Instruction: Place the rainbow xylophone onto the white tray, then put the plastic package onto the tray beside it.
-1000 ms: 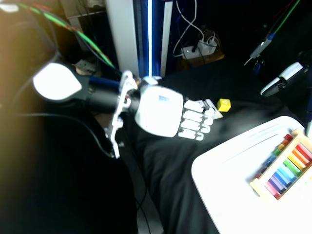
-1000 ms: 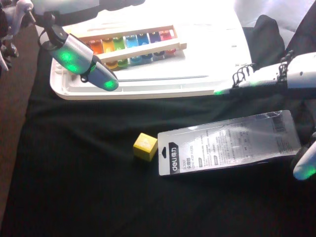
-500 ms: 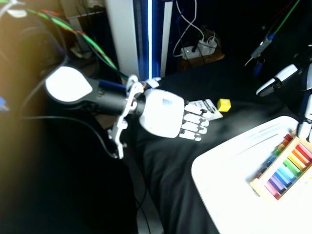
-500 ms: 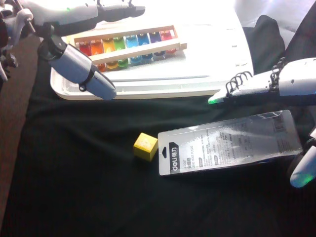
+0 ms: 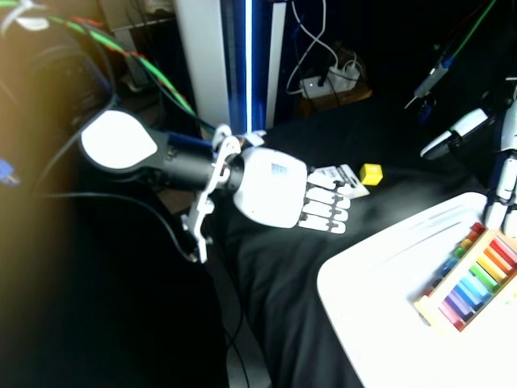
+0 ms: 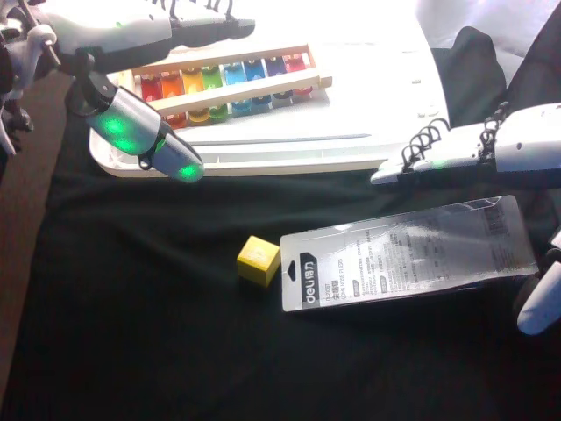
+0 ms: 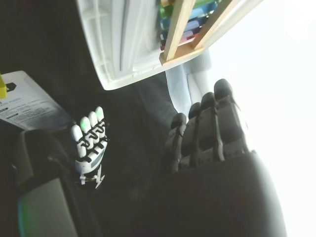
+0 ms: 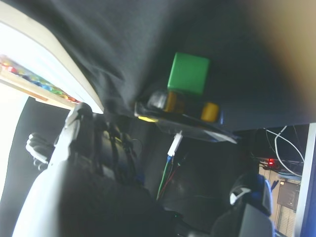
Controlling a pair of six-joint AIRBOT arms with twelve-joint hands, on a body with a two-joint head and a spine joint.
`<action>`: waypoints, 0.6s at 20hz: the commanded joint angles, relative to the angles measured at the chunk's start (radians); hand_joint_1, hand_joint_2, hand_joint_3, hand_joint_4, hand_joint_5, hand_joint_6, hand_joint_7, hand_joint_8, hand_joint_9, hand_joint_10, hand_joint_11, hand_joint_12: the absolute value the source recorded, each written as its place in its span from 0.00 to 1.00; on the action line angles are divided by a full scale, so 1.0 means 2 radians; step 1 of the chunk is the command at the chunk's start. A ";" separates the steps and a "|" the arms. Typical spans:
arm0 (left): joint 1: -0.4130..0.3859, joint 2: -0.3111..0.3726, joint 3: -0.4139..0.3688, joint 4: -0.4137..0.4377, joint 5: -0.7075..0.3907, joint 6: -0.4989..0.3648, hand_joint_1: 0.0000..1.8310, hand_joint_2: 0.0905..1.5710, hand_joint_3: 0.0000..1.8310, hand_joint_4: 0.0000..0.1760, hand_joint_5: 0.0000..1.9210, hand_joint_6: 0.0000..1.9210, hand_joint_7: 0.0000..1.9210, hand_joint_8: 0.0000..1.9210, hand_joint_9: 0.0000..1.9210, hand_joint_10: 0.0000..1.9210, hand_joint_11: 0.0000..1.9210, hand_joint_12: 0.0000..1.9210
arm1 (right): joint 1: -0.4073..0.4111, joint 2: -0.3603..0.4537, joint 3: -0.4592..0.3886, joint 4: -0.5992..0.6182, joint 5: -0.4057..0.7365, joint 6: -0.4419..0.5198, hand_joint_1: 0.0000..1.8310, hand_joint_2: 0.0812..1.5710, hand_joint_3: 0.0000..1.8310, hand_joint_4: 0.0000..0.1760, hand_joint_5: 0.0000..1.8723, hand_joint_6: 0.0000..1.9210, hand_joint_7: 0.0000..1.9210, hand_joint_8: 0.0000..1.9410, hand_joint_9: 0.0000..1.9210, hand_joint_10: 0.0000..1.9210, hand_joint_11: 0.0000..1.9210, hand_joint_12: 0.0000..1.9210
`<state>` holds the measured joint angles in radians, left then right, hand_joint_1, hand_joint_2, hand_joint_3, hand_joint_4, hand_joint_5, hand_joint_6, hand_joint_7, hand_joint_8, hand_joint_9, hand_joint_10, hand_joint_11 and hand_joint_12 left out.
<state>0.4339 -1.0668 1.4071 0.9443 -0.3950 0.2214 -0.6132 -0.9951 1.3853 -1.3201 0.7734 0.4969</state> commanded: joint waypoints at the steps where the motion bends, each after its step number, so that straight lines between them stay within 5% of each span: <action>1: -0.001 0.006 0.000 -0.017 -0.031 0.001 0.41 0.45 0.00 0.36 0.00 0.00 0.00 0.00 0.01 0.00 0.04 0.03 | 0.006 -0.003 0.000 0.029 0.015 0.003 0.36 0.35 0.00 0.00 0.00 0.00 0.00 0.00 0.00 0.00 0.00 0.00; 6: -0.001 0.012 -0.003 -0.017 -0.028 0.001 0.45 0.46 0.00 0.20 0.00 0.00 0.02 0.00 0.02 0.00 0.05 0.03 | 0.003 -0.009 0.002 0.022 0.000 0.003 0.35 0.36 0.00 0.00 0.01 0.00 0.00 0.00 0.00 0.00 0.02 0.01; 7: -0.001 0.012 -0.004 -0.017 -0.028 0.001 0.45 0.46 0.00 0.29 0.00 0.00 0.02 0.00 0.02 0.00 0.04 0.03 | 0.001 -0.009 0.003 0.021 -0.002 0.003 0.36 0.35 0.00 0.00 0.01 0.00 0.01 0.00 0.01 0.00 0.02 0.01; 9: -0.001 0.012 -0.004 -0.017 -0.028 0.001 0.45 0.46 0.00 0.16 0.00 0.00 0.03 0.01 0.03 0.01 0.05 0.03 | -0.004 -0.012 0.007 0.021 -0.008 0.003 0.37 0.35 0.00 0.00 0.02 0.01 0.01 0.00 0.01 0.00 0.02 0.01; 12: 0.002 0.012 -0.007 -0.017 -0.029 0.001 0.46 0.46 0.00 0.36 0.00 0.00 0.02 0.00 0.03 0.00 0.04 0.02 | -0.010 -0.016 0.012 0.021 -0.016 0.003 0.37 0.35 0.00 0.00 0.03 0.01 0.02 0.00 0.01 0.00 0.02 0.01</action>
<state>0.4446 -1.0451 1.3956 0.9459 -0.3920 0.2214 -0.6403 -1.0233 1.4082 -1.3373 0.7052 0.4976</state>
